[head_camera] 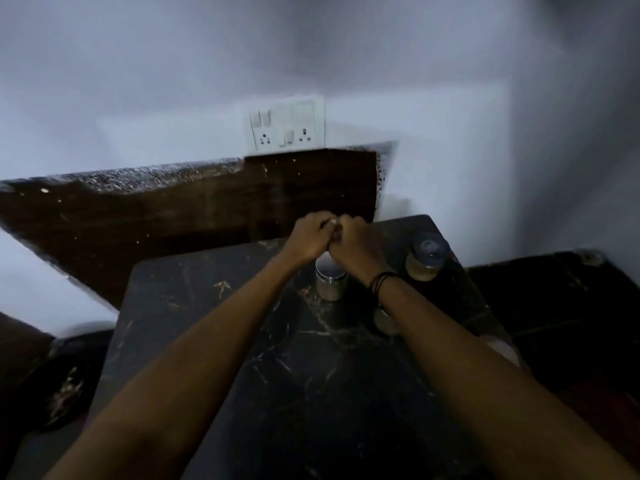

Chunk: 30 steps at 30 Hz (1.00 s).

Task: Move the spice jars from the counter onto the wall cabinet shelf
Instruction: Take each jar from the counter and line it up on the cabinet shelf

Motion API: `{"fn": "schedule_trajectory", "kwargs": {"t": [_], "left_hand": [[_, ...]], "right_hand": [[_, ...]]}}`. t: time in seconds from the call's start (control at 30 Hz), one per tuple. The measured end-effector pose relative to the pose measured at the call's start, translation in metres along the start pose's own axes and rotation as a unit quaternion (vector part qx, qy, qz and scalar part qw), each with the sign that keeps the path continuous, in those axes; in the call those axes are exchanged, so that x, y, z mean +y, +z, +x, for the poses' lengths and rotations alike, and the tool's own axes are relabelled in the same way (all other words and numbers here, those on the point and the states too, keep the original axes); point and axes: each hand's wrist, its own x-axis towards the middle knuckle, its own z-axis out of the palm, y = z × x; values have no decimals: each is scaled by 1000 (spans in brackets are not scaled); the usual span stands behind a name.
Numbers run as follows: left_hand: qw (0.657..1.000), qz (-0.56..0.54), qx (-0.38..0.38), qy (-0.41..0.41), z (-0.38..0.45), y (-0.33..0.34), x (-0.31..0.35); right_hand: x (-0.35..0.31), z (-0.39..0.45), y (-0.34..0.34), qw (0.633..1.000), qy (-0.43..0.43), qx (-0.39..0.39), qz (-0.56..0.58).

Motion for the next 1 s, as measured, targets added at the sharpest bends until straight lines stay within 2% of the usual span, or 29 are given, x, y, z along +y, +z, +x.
{"fn": "schedule_trajectory", "kwargs": {"t": [0.13,0.23,0.37,0.43,0.53,0.73,0.9,1.0], "left_hand": [[996,25,-44,-68,-8,40,-54],[994,19,-43,-95,-9,50,-80],[991,5,-35,-129,-2,53,-97],[989,-30,-66,-125,1,58,-98],[983,-92,-93,-131,0,68,-96],[977,-127,-58,-164,1,74,-103],[953,-203,17,-226,-6,65,-120],[949,-221,50,-221,-7,56,-123]], "right_hand": [[35,-13,53,995,44,-82,-31],[54,-16,78,991,80,-103,-40],[63,-14,99,995,60,-50,-70],[66,-13,104,996,61,-29,-57],[72,-12,111,996,67,-37,-49],[77,-10,124,995,92,-32,-11],[76,-13,113,993,45,28,103],[76,-11,99,982,33,32,181]]}}
